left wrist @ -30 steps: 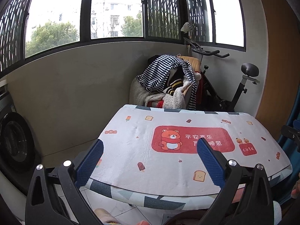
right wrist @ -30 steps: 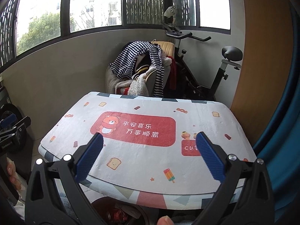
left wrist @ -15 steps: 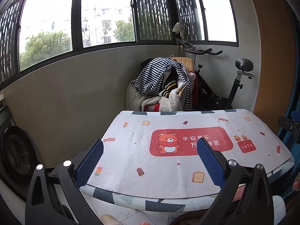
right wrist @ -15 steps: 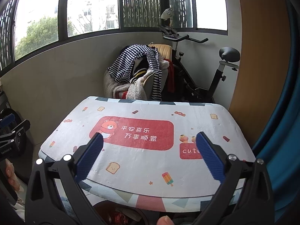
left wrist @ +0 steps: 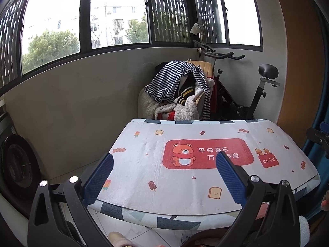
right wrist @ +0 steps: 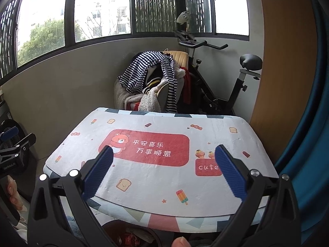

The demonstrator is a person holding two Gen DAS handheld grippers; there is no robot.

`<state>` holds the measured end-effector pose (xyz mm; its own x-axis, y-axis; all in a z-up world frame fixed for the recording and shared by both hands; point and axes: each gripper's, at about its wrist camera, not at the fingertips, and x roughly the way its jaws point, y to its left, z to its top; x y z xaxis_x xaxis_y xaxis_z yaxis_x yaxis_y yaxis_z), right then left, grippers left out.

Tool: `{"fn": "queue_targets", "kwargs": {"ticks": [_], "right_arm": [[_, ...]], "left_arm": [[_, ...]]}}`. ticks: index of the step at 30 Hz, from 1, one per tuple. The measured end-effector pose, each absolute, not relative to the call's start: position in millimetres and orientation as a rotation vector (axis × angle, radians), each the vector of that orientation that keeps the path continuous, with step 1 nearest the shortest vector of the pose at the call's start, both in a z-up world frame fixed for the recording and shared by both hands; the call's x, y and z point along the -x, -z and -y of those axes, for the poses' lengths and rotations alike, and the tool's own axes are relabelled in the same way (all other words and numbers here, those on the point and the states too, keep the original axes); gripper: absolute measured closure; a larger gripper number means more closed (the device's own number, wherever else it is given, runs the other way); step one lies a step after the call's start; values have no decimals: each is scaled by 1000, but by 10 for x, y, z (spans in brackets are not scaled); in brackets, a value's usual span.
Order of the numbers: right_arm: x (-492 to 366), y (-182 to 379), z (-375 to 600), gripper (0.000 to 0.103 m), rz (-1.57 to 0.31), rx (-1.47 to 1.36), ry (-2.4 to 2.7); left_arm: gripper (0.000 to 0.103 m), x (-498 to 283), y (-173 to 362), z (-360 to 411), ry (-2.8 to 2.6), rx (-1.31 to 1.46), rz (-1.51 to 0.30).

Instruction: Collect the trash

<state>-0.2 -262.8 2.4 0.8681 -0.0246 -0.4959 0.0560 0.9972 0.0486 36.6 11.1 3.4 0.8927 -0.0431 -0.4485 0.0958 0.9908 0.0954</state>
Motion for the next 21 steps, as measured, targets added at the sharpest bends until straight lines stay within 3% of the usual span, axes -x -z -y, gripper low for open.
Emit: {"fn": "queue_targets", "kwargs": {"ticks": [21], "right_arm": [[-20,20,2502,6,-534,-55,41]], "left_arm": [[6,-413,31,-228,47,-77,-513]]}}
